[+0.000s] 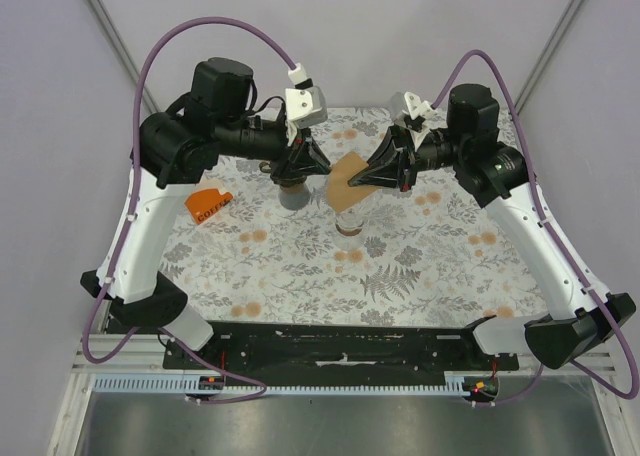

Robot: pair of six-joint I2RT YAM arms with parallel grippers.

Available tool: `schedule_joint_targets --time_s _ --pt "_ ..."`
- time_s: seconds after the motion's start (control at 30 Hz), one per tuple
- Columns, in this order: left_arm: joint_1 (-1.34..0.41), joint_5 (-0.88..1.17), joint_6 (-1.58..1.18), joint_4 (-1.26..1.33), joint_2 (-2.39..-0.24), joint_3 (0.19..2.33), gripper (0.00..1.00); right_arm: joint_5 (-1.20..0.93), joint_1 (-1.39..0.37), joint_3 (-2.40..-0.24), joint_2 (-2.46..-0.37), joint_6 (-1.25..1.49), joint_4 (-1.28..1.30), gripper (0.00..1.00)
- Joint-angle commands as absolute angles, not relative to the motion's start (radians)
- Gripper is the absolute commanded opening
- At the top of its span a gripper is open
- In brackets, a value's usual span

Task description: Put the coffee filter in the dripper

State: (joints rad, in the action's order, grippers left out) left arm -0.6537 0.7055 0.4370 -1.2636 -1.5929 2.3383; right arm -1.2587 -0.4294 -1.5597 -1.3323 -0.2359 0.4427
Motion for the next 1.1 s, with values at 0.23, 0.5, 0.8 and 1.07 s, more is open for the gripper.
schedule_joint_targets --time_s 0.23,0.5,0.8,1.07 --pt "-0.652 0.64 0.393 -1.183 -1.594 2.333 0.14 -1.266 -0.43 -1.595 -1.305 -0.239 0.457 0.0" --pt "-0.653 0.701 0.396 -1.193 -1.591 2.307 0.17 -1.259 -0.43 -1.597 -1.304 -0.239 0.456 0.0" --pt "-0.649 0.71 0.437 -1.232 -1.575 2.367 0.47 -1.23 -0.43 -1.6 -1.305 -0.253 0.482 0.0" --pt "-0.65 0.726 0.439 -1.229 -1.586 2.341 0.58 -1.226 -0.43 -1.611 -1.305 -0.261 0.495 0.0"
